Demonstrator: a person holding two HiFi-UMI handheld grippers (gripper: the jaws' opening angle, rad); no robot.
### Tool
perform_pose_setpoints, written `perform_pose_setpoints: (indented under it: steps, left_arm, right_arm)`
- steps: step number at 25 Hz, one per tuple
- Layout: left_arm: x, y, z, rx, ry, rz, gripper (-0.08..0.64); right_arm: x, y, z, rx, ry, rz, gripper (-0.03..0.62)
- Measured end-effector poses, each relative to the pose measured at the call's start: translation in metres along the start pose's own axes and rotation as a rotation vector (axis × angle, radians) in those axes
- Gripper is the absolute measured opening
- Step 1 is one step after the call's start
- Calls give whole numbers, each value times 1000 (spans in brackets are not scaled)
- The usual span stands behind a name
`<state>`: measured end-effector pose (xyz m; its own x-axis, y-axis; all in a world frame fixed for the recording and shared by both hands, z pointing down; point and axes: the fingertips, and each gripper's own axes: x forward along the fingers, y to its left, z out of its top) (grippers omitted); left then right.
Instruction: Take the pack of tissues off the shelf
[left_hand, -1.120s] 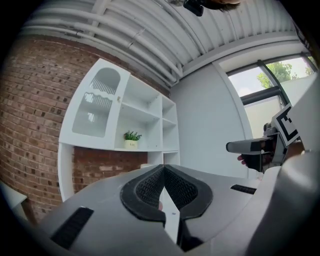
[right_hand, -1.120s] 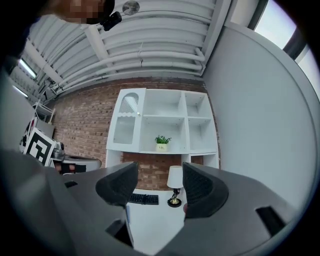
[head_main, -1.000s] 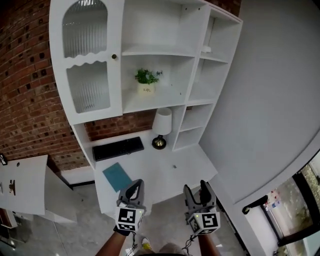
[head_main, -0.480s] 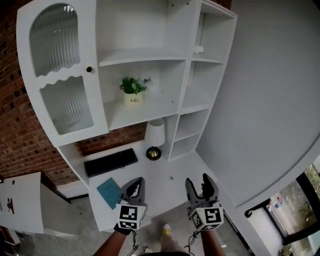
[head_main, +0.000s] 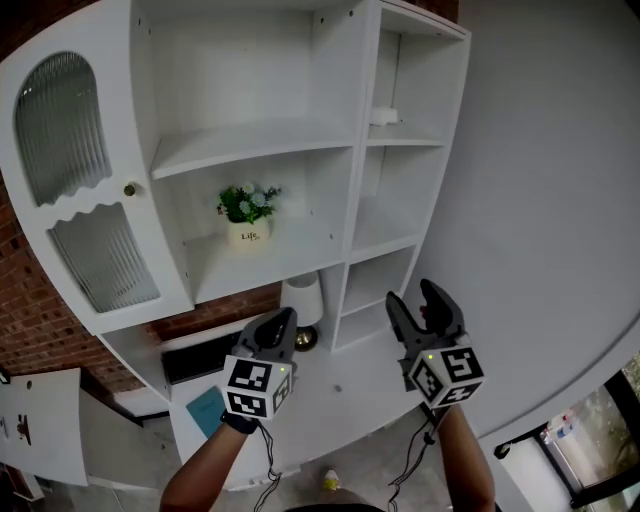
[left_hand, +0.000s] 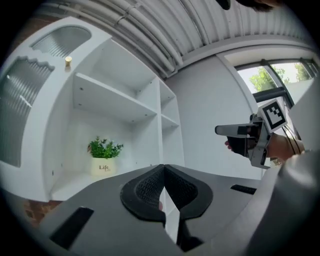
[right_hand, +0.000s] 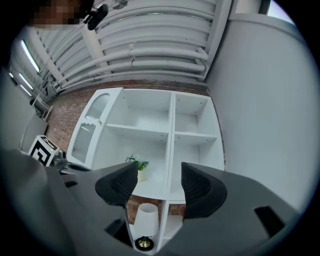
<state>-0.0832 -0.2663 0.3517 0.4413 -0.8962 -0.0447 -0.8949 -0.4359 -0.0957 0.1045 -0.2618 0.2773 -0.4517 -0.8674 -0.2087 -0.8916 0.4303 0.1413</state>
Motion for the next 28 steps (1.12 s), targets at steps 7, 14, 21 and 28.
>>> perform_pose_setpoints:
  steps: [7, 14, 21, 28]
  left_arm:
    - [67, 15, 63, 32, -12, -20, 17]
    - [122, 11, 116, 67, -12, -56, 17]
    - [174, 8, 173, 113, -33, -64, 17]
    - [204, 6, 211, 29, -29, -95, 16]
  right_arm:
    - [72, -53, 27, 4, 21, 68, 258]
    - [137, -87, 84, 38, 17, 169, 258]
    - [206, -136, 141, -27, 51, 229, 258]
    - [262, -159, 158, -181, 100, 254, 250]
